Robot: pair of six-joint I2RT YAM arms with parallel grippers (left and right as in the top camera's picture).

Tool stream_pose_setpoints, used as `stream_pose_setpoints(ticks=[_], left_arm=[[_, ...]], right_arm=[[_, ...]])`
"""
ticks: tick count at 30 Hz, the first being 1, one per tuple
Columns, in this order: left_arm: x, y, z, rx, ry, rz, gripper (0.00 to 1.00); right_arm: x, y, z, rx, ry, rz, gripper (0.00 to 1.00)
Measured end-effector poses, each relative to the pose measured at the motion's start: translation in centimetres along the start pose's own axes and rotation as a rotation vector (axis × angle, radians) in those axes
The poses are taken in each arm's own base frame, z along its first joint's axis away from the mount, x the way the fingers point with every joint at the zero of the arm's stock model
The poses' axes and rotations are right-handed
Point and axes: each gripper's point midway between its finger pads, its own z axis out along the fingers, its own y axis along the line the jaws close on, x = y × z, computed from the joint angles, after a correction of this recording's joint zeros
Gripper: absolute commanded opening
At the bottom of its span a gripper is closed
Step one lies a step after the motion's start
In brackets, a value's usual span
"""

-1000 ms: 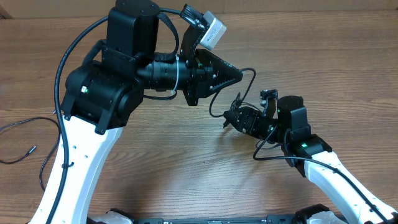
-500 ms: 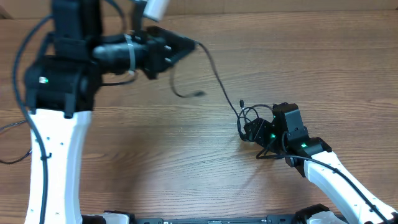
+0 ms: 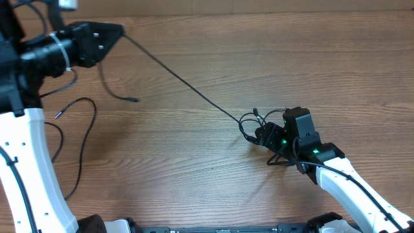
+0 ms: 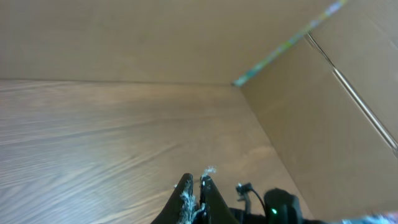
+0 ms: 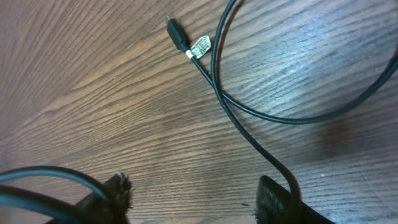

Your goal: Untangle cables

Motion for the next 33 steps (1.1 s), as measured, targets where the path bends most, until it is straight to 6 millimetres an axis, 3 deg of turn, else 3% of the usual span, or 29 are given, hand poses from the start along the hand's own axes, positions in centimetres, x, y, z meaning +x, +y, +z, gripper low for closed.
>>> stream_pose_setpoints(ticks=[6,10,13,16,18,20,22,25,28,33], left_arm=[[-0.9,3.6,-2.8,-0.114,-0.062,-0.092,0.04],[-0.1,5.5,-3.7,-0.201,-0.06,-0.189,0.04],[0.8,6.2,-3.7,-0.252,-0.037,-0.246,0.04],[1.9,6.1,-2.7,-0.288,0.008,-0.252,0.05],[2.6,5.6,-1.6,-0.305,0.042,-0.228,0.22],[3.1,5.1,-0.5,-0.319,0.07,-0.198,0.36],[3.7,4.6,0.5,-0.337,0.099,-0.174,0.49],[4.6,4.0,1.6,-0.367,0.136,-0.133,0.59],[6.1,3.9,2.3,-0.434,0.194,-0.102,0.6],[8.8,4.1,3.9,-0.48,0.314,-0.077,0.59]], right_arm=[[0.2,-0.5,0.0,0.02,0.007,0.003,0.76],[-0.1,-1.0,-0.1,0.036,-0.001,0.014,0.93],[-0.4,-0.4,-0.1,-0.001,-0.002,-0.019,0.97],[0.2,3.0,-0.3,-0.18,0.043,-0.173,0.96],[1.5,5.1,-1.0,-0.311,0.102,-0.282,0.95],[2.4,5.7,-1.3,-0.368,0.141,-0.334,0.95],[2.8,5.8,-1.5,-0.383,0.156,-0.356,0.95],[3.1,4.9,-1.2,-0.339,0.17,-0.352,0.96],[2.8,3.3,-0.7,-0.244,0.156,-0.313,0.96],[2.2,2.3,-0.4,-0.183,0.126,-0.288,0.96]])
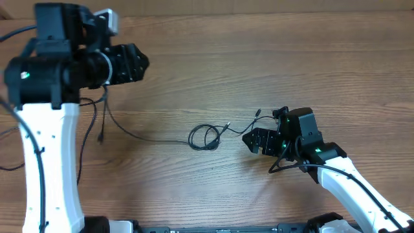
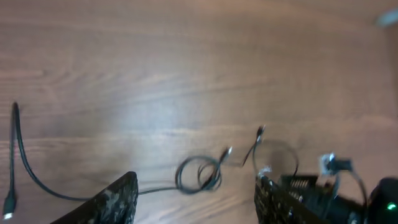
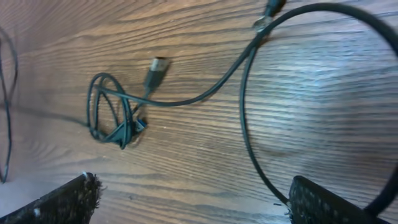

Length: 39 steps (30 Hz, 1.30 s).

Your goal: Untangle cables

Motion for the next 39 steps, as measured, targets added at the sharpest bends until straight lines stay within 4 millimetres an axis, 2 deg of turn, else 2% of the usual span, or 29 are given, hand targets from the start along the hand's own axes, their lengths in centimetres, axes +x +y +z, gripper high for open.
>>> stream_pose_setpoints(ticks=[5,9,13,16,19,23,26,31,35,36,37,38,39], left_arm=[[2.3,-0.4,4.9,-0.018,0.183,0.06,0.56],[5.1,-1.5,9.5,-0.027,0.353,0.139,0.52],[8.2,-1.8,12.3,-0.078,0.502,0.199,0.42],[10.4,-1.5,13.8,-0.139,0.606,0.22,0.41],[12.1,-1.2,14.0,-0.208,0.681,0.221,0.41],[13.9,-0.8,12.5,-0.303,0.756,0.224,0.38],[14.3,-1.1,12.4,-0.33,0.752,0.245,0.38],[16.4,-0.9,11.1,-0.387,0.763,0.287,0.37],[17.3,-0.3,10.1,-0.401,0.656,0.296,0.38],[17.5,-0.2,9.8,-0.39,0.622,0.293,0.41],[17.5,-0.2,9.5,-0.371,0.574,0.292,0.49],[17.3,-0.3,9.4,-0.348,0.516,0.292,0.65],[17.0,-0.5,9.4,-0.322,0.449,0.289,0.77]], right_arm=[[-0.1,-0.3,0.0,0.017,-0.008,0.008,0.96],[-0.2,-0.4,0.0,0.025,-0.011,0.008,0.96],[-0.2,-0.5,0.0,0.027,-0.011,0.009,0.96],[-0.1,-0.5,0.0,0.03,-0.009,0.009,0.96],[-0.1,-0.6,0.0,0.033,-0.007,0.011,0.96],[0.1,-0.7,0.0,0.035,-0.003,0.013,0.96],[0.1,-0.7,0.0,0.036,-0.001,0.014,0.96],[0.3,-1.1,0.0,0.056,0.005,0.034,0.96],[0.2,-1.2,0.0,0.064,0.0,0.041,0.96],[0.2,-1.2,0.0,0.066,-0.001,0.045,0.96],[0.2,-1.3,0.0,0.067,-0.002,0.052,0.96],[0.2,-1.3,0.0,0.07,-0.003,0.058,0.96],[0.2,-1.4,0.0,0.073,-0.005,0.065,0.96]])
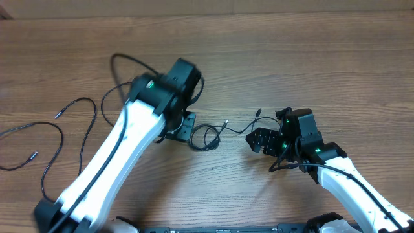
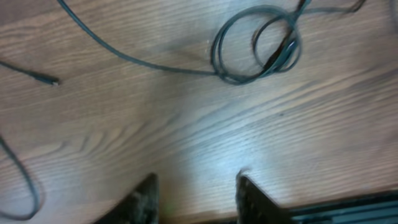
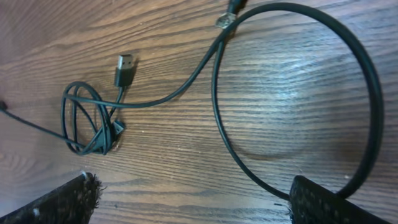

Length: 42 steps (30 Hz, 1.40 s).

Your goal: Untangle cables

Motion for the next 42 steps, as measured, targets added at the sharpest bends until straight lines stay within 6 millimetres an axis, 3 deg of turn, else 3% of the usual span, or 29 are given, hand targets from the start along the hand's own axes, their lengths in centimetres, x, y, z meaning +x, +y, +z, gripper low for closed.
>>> stream_pose_setpoints(ticks=[2,5,12,21,25,28,42], left_arm=[[-0.6,-0.2,-0.2,0.037,-0.132,-0.014,0.83],[-1.3,-0.6,0.7,0.079,-0.243,0.006,0.85],[-0.3,-2.9,8.8,0.16,-0.141,0.196,0.82],[-1.3,-4.4,14.7,0.192,-0.078,0.315,0.67],[-1.4,-4.7,15.9,0.207,-0.065,0.344,0.64],[-1.4,-5.0,16.6,0.219,-0.059,0.368,0.55],[0.1,-6.0,16.5,0.295,-0.018,0.45,0.54]], right_arm=[[-0.1,-0.1,0.0,0.006,-0.004,0.01,0.96],[-0.1,-0.2,0.0,0.012,-0.007,0.018,0.96],[-0.1,-0.3,0.0,0.016,-0.007,0.03,0.96],[-0.1,-0.3,0.0,0.016,-0.008,0.032,0.96],[-0.1,-0.3,0.0,0.017,-0.007,0.032,0.96],[-0.1,-0.3,0.0,0.017,-0.007,0.032,0.96],[-0.1,-0.3,0.0,0.017,-0.007,0.033,0.96]])
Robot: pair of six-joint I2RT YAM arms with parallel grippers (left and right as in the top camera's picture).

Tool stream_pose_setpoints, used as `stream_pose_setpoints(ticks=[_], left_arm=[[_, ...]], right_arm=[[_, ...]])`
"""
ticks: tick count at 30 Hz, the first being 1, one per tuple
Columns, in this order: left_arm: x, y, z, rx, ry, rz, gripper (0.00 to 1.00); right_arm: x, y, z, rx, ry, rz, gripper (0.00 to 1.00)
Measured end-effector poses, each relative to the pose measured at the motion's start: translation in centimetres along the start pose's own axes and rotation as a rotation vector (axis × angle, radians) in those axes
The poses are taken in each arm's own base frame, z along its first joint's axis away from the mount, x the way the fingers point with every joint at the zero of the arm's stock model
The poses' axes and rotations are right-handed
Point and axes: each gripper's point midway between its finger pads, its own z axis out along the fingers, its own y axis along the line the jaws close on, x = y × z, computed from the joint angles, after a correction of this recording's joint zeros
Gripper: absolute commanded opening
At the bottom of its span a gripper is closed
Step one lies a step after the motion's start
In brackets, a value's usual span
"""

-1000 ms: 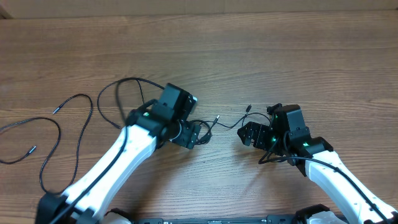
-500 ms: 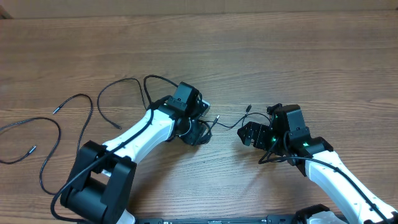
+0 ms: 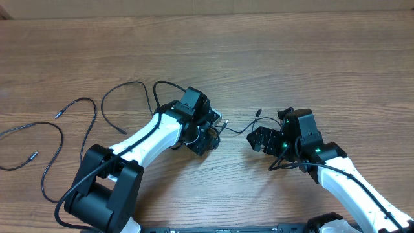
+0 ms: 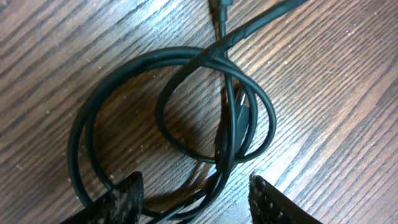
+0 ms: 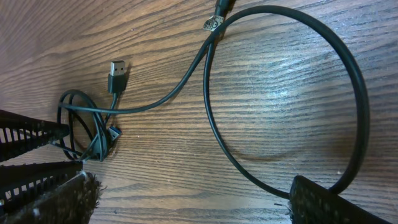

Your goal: Untangle cables

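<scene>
A small knotted coil of black cable (image 4: 186, 118) lies on the wooden table. My left gripper (image 4: 196, 202) is open low over it, fingers either side of the coil's near edge. In the overhead view the left gripper (image 3: 206, 134) covers most of that coil. A thin lead runs from the coil past a USB plug (image 5: 115, 73) to a large thicker loop (image 5: 351, 93). My right gripper (image 5: 196, 199) is open above the table, the big loop passing by its right finger (image 5: 329, 199). From overhead the right gripper (image 3: 262, 140) sits right of the coil.
Several loose thin cables (image 3: 77, 107) lie on the table's left side, one curving up toward the left arm (image 3: 129, 90). The left gripper's body (image 5: 25, 155) shows at the left edge of the right wrist view. The wooden table (image 3: 291, 58) stretches beyond.
My left gripper was higher and left of the coil; now it is down close on it, open, fingers straddling the coil. The right arm has hardly moved.
First my left gripper, shut, held a cable taut at the far left from a tangle by the right gripper. Then it was open and the cable lay slack with a small coil mid-table. Later the left arm stood beside that coil, and now straddles it.
</scene>
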Motion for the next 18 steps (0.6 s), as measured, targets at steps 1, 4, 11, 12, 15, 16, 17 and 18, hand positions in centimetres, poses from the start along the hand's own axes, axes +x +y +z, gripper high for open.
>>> stream_pose_setpoints(ticks=[1,4,11,12,15,16,17,18], left_arm=[[-0.1,0.0,0.0,0.001,-0.004,0.005,0.54],[0.2,-0.2,0.5,0.003,-0.007,0.02,0.47],[1.0,-0.6,1.2,0.009,0.016,0.028,0.06],[0.9,-0.6,1.2,0.01,0.014,0.034,0.04],[0.9,-0.7,1.2,0.015,0.013,0.032,0.04],[0.9,-0.7,1.2,0.016,0.014,0.029,0.05],[1.0,-0.7,1.2,0.016,0.016,0.024,0.04],[1.0,-0.7,1.1,0.017,0.022,0.02,0.04]], right_arm=[[0.0,0.0,0.0,0.0,0.0,0.0,0.96],[0.0,0.0,0.0,-0.001,0.0,0.0,0.96],[0.0,0.0,0.0,0.0,0.0,0.0,0.96],[0.0,0.0,0.0,0.0,0.0,0.0,0.96],[0.0,0.0,0.0,0.0,0.0,0.0,0.96],[0.0,0.0,0.0,0.0,-0.001,-0.001,0.96],[0.0,0.0,0.0,-0.001,0.0,-0.001,0.97],[0.0,0.0,0.0,-0.001,-0.001,-0.001,0.97]])
